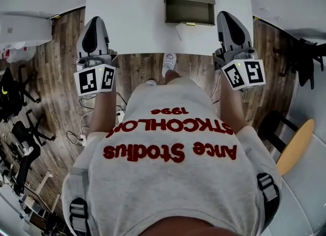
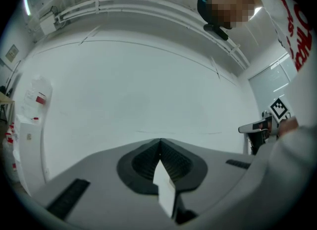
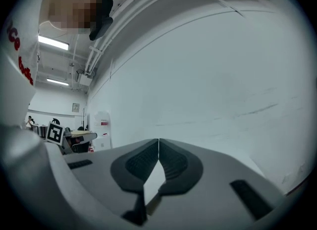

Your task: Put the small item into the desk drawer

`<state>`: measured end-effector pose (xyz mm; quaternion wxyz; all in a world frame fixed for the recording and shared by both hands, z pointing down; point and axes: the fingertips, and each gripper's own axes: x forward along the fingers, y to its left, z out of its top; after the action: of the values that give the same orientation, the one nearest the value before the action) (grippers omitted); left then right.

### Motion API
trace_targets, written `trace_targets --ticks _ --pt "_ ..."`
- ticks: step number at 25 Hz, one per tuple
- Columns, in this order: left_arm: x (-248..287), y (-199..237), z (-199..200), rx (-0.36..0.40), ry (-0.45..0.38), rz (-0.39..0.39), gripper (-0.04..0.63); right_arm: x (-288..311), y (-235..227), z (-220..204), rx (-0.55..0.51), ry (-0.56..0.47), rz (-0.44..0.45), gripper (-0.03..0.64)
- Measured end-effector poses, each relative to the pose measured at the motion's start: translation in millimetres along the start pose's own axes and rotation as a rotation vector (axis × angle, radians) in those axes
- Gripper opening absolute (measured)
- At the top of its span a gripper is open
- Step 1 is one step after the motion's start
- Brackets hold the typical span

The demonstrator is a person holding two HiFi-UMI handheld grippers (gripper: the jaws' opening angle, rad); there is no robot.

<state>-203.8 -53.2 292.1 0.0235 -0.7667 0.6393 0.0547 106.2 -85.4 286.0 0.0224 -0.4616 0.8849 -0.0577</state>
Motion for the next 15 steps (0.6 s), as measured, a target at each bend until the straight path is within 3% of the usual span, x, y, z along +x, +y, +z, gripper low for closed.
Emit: trace_targets --ticks 4,15 --pt "24.2 -2.7 -0.8 0.003 -0.007 0.033 0.006 20.2 -18.0 4.8 -0.029 -0.003 0.047 0.006" --pt "70.7 -10.5 -10.3 0.025 -0.001 0.121 0.008 57.2 -71.5 20.7 0.011 -0.089 0.134 0.006"
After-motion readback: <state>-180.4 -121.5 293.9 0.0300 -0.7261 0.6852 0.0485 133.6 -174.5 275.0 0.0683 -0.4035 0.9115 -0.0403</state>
